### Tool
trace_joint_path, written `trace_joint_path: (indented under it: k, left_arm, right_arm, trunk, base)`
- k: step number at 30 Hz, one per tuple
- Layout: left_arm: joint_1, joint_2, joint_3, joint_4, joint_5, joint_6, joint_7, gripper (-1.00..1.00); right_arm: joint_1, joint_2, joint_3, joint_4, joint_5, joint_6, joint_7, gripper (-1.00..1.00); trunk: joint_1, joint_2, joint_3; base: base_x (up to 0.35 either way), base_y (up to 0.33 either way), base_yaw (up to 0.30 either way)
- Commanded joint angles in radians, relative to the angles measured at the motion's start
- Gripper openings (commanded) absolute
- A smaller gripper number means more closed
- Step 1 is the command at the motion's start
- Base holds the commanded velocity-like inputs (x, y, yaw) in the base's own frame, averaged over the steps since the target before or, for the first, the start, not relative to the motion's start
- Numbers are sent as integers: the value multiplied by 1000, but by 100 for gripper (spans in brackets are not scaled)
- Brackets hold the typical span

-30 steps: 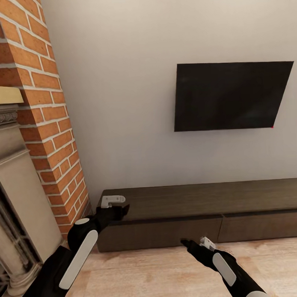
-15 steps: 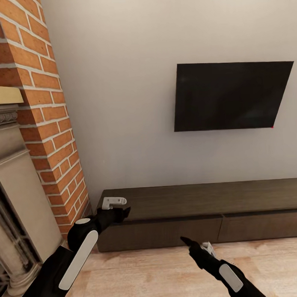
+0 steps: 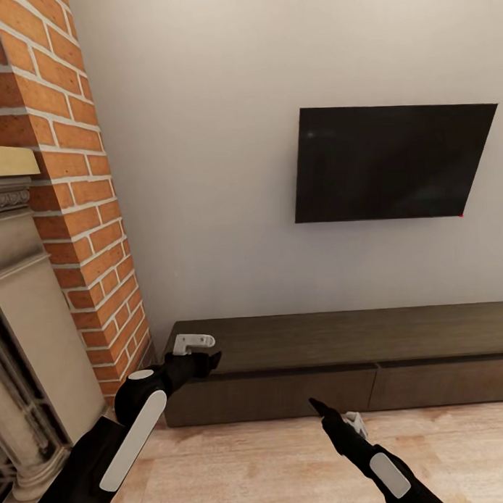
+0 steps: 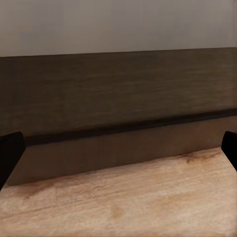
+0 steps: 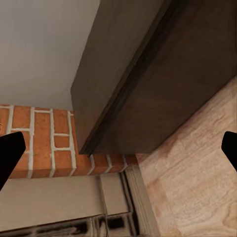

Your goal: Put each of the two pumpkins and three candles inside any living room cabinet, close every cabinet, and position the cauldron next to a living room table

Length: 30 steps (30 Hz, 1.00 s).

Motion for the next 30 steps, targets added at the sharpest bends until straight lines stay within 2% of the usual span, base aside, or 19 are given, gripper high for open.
trace_joint_path:
  k: [1,5,7,11,14,16,21,25,30]
  left_arm:
    - [-1,1,-3,-1,10,2,11,100]
    - [-1,1,-3,-1,10,2,11,100]
    - [-1,1,-4,-1,10,1,10,100]
    - [-1,3,-4,-2,11,2,-6,100]
    - [-1,21,-3,-1,12,20,-86,100]
    - [-1,62,3,-2,11,44,-231,100]
    - [-1,110,9,-1,12,79,-392,100]
    - [-1,123,13,-1,12,148,-447,100]
    - [-1,126,17,-1,14,170,-462,100]
  right_arm:
    - [-1,0,-6,4,-33,3,3,100]
    - [-1,-2,-7,10,-97,-1,5,100]
    - [-1,-4,-9,13,-143,-2,7,100]
    - [-1,-9,-11,31,-171,-4,7,100]
    - [-1,-11,-12,41,-180,-5,7,100]
    - [-1,-12,-12,45,-183,-5,7,100]
    - [-1,-12,-12,47,-185,-5,7,100]
    - [-1,-12,-11,47,-186,-5,7,100]
    - [-1,-12,-11,47,-187,-6,9,100]
  trunk:
    - [0,-1,-1]
    - [0,-1,-1]
    - [0,-1,-1]
    - [0,-1,-1]
    - [0,-1,-1]
    - [0,-1,-1]
    - [0,-1,-1]
    - [0,-1,-1]
    - [0,-1,-1]
  base:
    - [0,0,0]
    - [0,0,0]
    - [0,0,0]
    - [0,0,0]
    - [0,0,0]
    - [0,0,0]
    - [0,0,0]
    - [0,0,0]
    - [0,0,0]
